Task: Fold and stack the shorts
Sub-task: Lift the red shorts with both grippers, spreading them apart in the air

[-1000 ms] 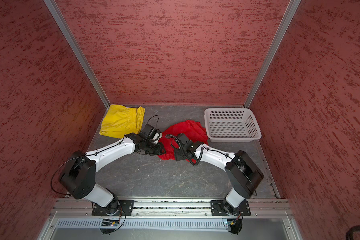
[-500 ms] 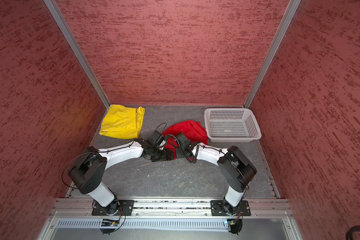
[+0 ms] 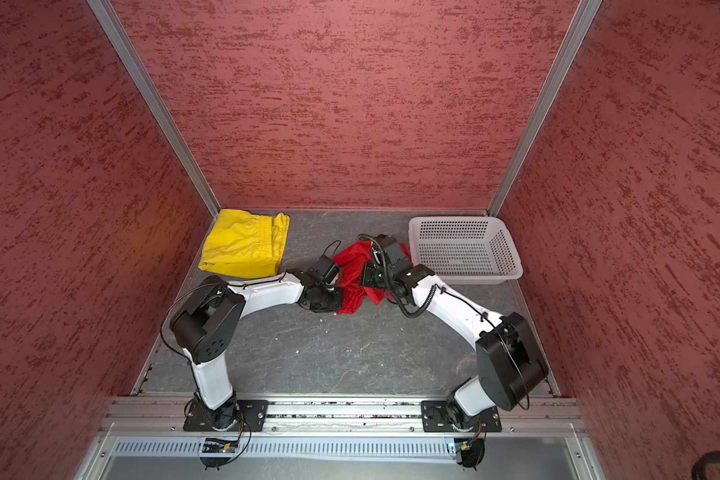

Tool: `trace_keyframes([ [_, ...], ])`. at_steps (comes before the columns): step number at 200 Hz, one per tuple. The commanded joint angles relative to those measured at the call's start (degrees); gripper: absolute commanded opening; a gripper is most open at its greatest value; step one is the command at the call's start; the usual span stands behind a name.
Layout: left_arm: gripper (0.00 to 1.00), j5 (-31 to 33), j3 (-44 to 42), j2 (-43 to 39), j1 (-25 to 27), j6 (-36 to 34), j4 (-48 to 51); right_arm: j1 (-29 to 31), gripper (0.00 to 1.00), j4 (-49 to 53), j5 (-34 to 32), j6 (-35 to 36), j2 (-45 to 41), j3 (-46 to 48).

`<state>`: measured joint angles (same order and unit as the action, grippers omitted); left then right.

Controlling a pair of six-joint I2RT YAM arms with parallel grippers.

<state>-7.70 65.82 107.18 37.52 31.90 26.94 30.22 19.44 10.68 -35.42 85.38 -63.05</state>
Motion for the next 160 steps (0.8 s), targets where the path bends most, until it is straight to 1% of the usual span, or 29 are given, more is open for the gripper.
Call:
trace_keyframes([
  [1, 0.0, 4.55, 1.79, -0.67, -1.03, -3.87, 4.78, -4.14, 0.0, 1.62, 1.15, -2.38, -3.7, -3.42],
  [23, 0.0, 6.2, 2.74, -4.56, -3.41, -7.13, 8.16, -7.5, 0.0, 4.82, -1.24, -0.66, -5.83, -8.41],
  [41, 0.0, 6.49, 3.55, -8.2, -6.33, -8.91, 10.85, -9.13, 0.0, 7.76, -5.48, 1.66, -7.94, -13.56],
  [64, 0.0, 8.32, 5.62, -13.06, -9.44, -9.93, 14.09, -10.14, 0.0, 10.06, -11.42, 4.25, -11.33, -19.26],
  [86, 0.0, 10.38, 8.48, -17.19, -11.57, -9.93, 15.52, -10.17, 0.0, 9.85, -15.46, 5.82, -15.58, -21.97],
  [100, 0.0, 12.17, 11.45, -19.2, -12.01, -10.09, 16.19, -10.1, 0.0, 9.18, -16.19, 6.13, -18.24, -22.55],
  [138, 0.0, 14.31, 21.64, -22.27, -12.01, -11.26, 17.9, -10.09, 0.0, 8.03, -14.11, 5.37, -24.6, -22.27],
  [160, 0.0, 16.41, 27.66, -23.36, -11.55, -13.05, 19.07, -10.14, 0.0, 9.41, -15.83, 5.83, -27.1, -23.59],
])
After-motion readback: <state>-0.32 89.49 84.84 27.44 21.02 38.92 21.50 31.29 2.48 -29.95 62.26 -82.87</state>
